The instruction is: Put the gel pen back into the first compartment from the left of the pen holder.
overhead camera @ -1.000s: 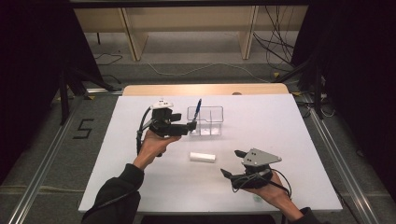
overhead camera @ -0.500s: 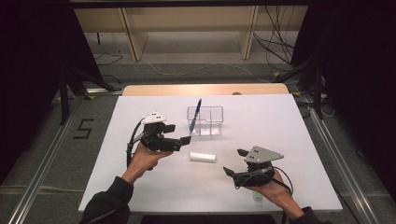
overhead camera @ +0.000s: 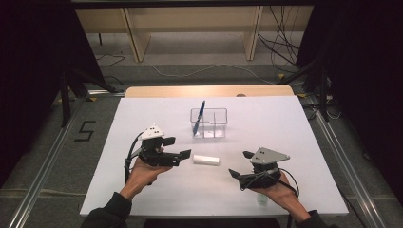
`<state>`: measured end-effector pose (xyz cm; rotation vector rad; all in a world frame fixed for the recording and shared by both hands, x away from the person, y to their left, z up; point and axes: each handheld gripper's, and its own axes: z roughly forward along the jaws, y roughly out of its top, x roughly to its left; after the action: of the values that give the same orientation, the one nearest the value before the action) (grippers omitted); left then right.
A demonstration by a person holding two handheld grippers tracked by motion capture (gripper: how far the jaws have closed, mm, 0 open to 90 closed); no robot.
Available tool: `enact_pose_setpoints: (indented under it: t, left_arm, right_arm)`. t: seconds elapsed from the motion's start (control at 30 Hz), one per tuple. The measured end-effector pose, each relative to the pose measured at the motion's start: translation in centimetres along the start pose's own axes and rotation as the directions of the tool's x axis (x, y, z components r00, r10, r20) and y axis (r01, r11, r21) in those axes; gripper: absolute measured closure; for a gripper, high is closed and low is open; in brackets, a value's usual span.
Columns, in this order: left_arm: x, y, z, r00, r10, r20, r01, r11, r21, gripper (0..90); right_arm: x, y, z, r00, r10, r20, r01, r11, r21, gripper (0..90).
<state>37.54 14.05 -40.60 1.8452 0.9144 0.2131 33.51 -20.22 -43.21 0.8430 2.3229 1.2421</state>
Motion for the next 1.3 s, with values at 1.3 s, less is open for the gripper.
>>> enact_pose_setpoints:
  t: [1.3]
  left_arm:
    - [-1.8, -3.1, -2.8, 0.9999, 0.008, -0.015, -0.008, 0.9984, -0.057, 15.5]
  right_arm:
    - [-2.4, -2.9, -3.2, 0.9599, 0.189, 0.207, -0.228, 0.956, 0.186, 22.7]
